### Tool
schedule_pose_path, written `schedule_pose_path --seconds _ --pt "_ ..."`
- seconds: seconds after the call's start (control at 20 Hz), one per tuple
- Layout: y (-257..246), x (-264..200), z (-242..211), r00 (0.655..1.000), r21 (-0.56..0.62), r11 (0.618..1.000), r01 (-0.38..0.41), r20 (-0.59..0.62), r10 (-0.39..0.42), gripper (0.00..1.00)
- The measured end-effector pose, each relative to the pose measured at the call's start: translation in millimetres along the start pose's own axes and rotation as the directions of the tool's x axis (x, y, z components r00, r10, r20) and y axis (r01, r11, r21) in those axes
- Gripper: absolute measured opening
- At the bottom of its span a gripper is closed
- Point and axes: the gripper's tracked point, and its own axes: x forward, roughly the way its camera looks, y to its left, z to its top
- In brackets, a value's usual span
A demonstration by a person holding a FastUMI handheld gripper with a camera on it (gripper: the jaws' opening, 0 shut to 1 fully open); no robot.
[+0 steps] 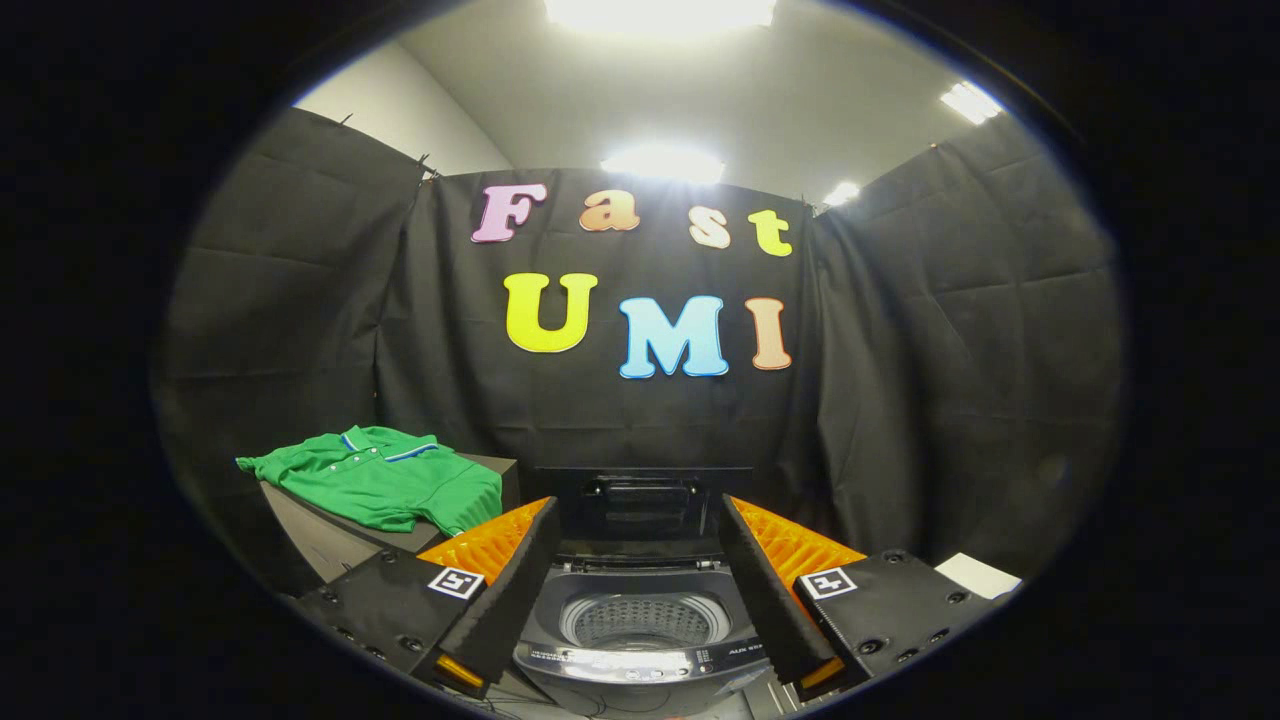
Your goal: Put the clothes into the washing machine and then close the washing machine lid.
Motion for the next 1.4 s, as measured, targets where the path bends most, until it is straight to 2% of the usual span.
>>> schedule_pose_path --seconds 0.2,0.45,0.8,1.4 --pt "17 9 7 0.995 -0.008 0.995 -0.096 0.012 0.096 0.98" --pt "38 21 16 0.976 0.062 0.974 -0.217 0.009 0.217 0.98" --pt "74 40 33 0.955 0.094 0.952 -0.292 -0.028 0.296 0.98" --pt "187 87 66 0.901 0.085 0.904 -0.418 -0.086 0.425 0.98"
